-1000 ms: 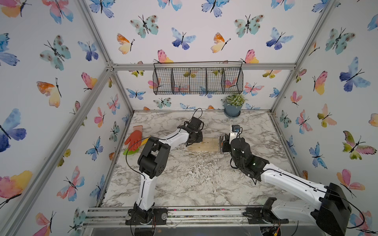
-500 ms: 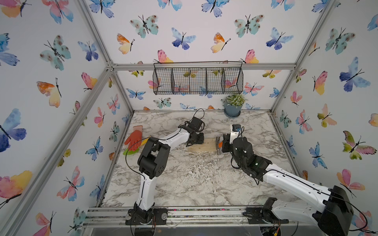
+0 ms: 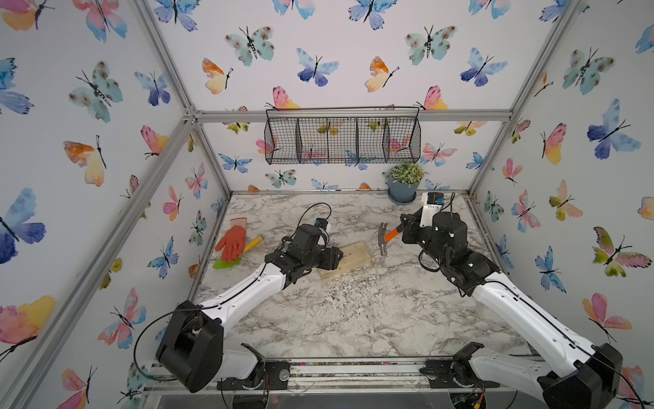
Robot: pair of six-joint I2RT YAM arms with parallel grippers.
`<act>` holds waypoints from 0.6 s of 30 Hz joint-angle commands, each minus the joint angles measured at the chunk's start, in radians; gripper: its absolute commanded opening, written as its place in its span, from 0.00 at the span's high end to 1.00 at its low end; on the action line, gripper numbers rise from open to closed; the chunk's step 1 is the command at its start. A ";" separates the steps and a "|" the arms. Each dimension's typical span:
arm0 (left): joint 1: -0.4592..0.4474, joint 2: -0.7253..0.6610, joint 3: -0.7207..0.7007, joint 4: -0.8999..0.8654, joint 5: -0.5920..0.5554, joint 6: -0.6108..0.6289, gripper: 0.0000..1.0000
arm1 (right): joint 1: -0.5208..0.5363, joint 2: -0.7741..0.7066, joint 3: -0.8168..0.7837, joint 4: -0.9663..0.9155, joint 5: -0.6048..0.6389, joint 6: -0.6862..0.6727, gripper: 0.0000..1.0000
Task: Use a claw hammer to pull out a nail
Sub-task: Pick up the nail with the hammer.
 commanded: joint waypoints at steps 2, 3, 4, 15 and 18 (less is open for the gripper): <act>-0.004 -0.039 -0.051 0.152 -0.027 0.113 0.32 | -0.006 -0.004 0.060 0.040 -0.187 0.055 0.97; -0.010 -0.049 -0.062 0.179 -0.029 0.132 0.32 | -0.006 0.002 0.065 0.040 -0.219 0.064 0.97; -0.018 -0.055 -0.071 0.199 -0.039 0.149 0.32 | -0.007 0.003 0.071 0.036 -0.241 0.074 0.97; -0.149 -0.079 -0.181 0.408 -0.155 0.499 0.34 | -0.011 -0.012 0.117 0.005 -0.411 0.122 0.97; -0.150 -0.075 -0.197 0.457 -0.201 0.523 0.35 | -0.011 -0.016 0.123 0.003 -0.445 0.135 0.97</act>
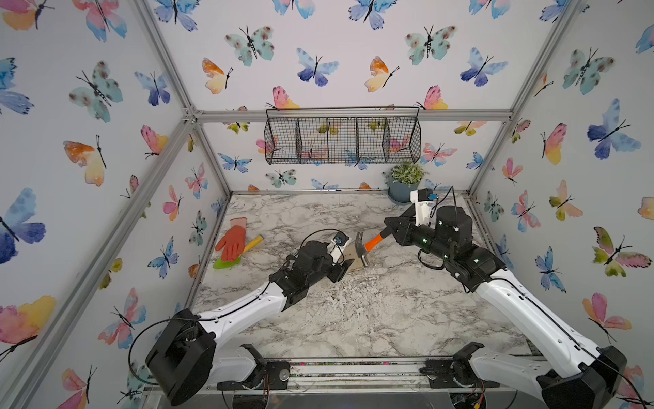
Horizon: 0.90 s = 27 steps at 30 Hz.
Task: Use a claw hammer to pull out a nail
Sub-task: Pick up the nail with the hammer.
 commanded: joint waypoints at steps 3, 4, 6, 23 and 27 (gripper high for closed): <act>0.002 -0.011 -0.021 0.111 -0.082 0.113 0.35 | -0.006 -0.041 0.041 0.059 -0.070 0.041 0.97; 0.002 -0.012 -0.026 0.123 -0.085 0.126 0.35 | -0.006 -0.043 0.042 0.058 -0.077 0.042 0.97; 0.003 -0.007 -0.024 0.130 -0.089 0.145 0.36 | -0.006 -0.045 0.041 0.057 -0.093 0.049 0.97; 0.004 0.056 0.051 0.074 -0.001 0.150 0.97 | -0.016 -0.077 0.008 0.072 -0.116 0.074 0.97; 0.005 0.049 0.057 0.073 0.014 0.143 1.00 | -0.023 -0.071 0.002 0.057 -0.116 0.064 0.97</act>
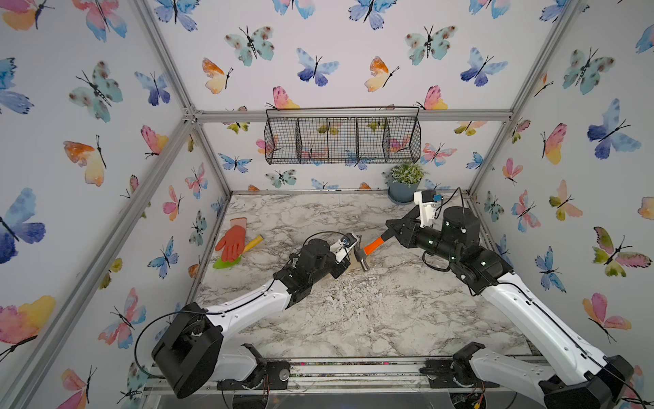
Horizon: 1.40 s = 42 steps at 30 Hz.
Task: Use a claw hammer to pull out a nail
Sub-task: Pick up the nail with the hammer.
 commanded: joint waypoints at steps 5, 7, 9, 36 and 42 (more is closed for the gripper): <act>0.025 -0.006 0.030 0.012 0.019 -0.021 1.00 | -0.009 -0.007 -0.002 0.087 -0.102 0.027 0.97; 0.040 -0.007 0.034 0.015 0.022 -0.029 1.00 | -0.009 -0.002 0.002 0.083 -0.118 0.024 0.97; 0.057 -0.005 0.040 0.016 0.026 -0.036 1.00 | -0.009 0.001 0.004 0.073 -0.131 0.018 0.97; 0.131 -0.069 -0.015 0.095 0.131 0.141 1.00 | -0.113 0.026 -0.022 0.113 -0.411 0.055 0.97; 0.147 -0.029 0.040 0.008 0.058 0.061 1.00 | -0.113 0.014 -0.024 0.087 -0.359 0.035 0.97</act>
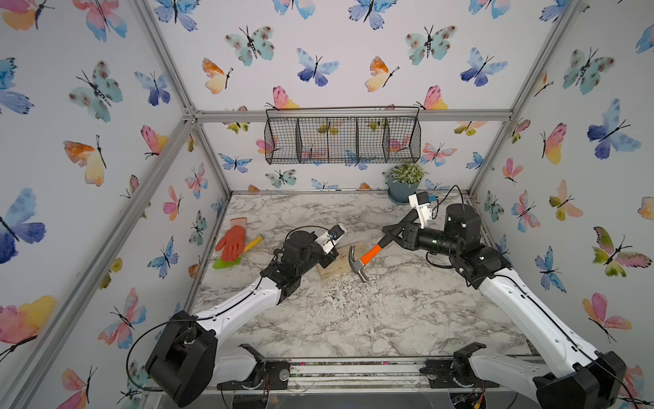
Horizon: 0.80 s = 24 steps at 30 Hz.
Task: Use a claw hammer to pull out a nail
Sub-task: Pick up the nail with the hammer, then place the nail at the center of the board.
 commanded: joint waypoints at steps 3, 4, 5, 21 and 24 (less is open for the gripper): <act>0.033 0.023 0.049 -0.105 -0.087 -0.162 1.00 | -0.007 -0.027 0.000 0.030 0.037 -0.014 0.97; 0.047 0.013 0.038 -0.121 -0.104 -0.215 1.00 | -0.007 -0.032 -0.006 0.032 0.052 -0.021 0.97; 0.061 0.001 0.030 -0.141 -0.105 -0.267 1.00 | -0.007 -0.034 -0.011 0.033 0.062 -0.025 0.97; 0.271 0.119 -0.083 -0.540 0.160 -0.836 0.99 | -0.007 0.020 -0.056 0.115 0.113 -0.024 0.97; 0.285 0.182 -0.058 -0.562 0.198 -0.837 0.98 | -0.007 0.020 -0.063 0.122 0.105 -0.014 0.97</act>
